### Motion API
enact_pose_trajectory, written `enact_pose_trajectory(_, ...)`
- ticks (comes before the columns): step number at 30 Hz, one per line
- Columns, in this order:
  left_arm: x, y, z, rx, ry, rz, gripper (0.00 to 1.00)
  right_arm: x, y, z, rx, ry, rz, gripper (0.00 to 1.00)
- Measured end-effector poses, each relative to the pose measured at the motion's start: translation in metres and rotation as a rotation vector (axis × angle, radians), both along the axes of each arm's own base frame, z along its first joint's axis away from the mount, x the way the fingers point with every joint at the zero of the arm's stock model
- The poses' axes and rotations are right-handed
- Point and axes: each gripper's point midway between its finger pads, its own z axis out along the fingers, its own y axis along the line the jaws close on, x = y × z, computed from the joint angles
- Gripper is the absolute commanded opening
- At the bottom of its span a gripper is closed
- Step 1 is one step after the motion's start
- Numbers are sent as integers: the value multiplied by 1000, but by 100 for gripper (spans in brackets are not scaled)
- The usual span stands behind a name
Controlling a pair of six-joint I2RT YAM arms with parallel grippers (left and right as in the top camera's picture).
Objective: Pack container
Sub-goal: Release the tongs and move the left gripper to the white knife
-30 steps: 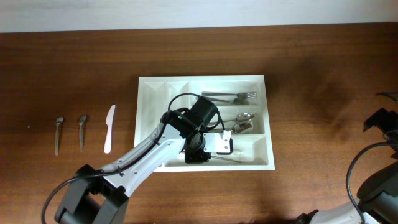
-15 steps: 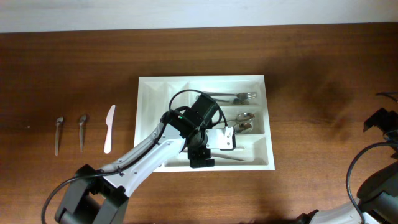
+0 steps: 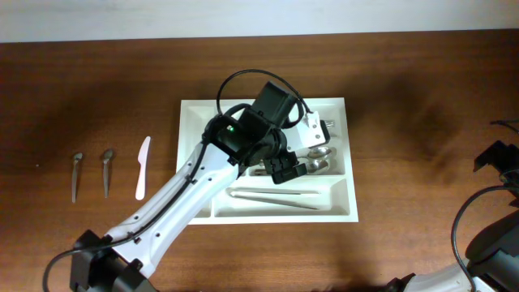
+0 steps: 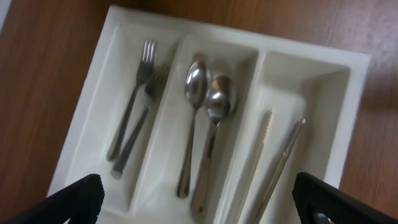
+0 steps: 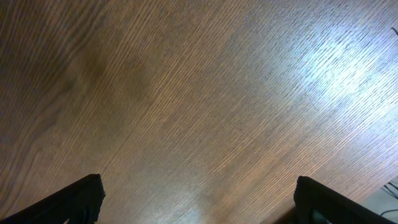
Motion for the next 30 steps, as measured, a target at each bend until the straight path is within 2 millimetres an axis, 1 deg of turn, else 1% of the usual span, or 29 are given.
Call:
enact_pose_trajectory(1,4,4,-1,11,-7,38,99,0,0,0,0,0,0,99)
enact_pose_trajectory(3,23,19,1,36,-42,199,99,0,0,0,0,0,0,99)
enact_pose_trajectory(4,33,30,1,48,-55,296,99,0,0,0,0,0,0,99)
enact_pose_trajectory(5,43,46,1,62,-65,411,99,0,0,0,0,0,0,99)
enact_pose_trajectory(6,51,64,1,72,-62,535,99,0,0,0,0,0,0,99)
enact_pose_trajectory(8,64,111,-3,81,-33,793,99,0,0,0,0,0,0,99)
enact_pose_trajectory(11,79,175,-8,38,39,1098,99,0,0,0,0,0,0,99)
enact_pose_trajectory(14,77,233,-17,31,127,1309,99,0,0,0,0,0,0,99)
enact_pose_trajectory(16,75,260,-20,29,161,1402,99,0,0,0,0,0,0,99)
enact_pose_trajectory(19,76,292,-21,22,170,1475,99,0,0,0,0,0,0,99)
enact_pose_trajectory(22,75,313,-26,53,167,1473,99,0,0,0,0,0,1,99)
enact_pose_trajectory(26,61,331,-48,113,221,1474,99,0,0,0,0,0,-1,99)
enact_pose_trajectory(30,39,345,-78,159,309,1531,99,0,0,0,0,0,0,99)
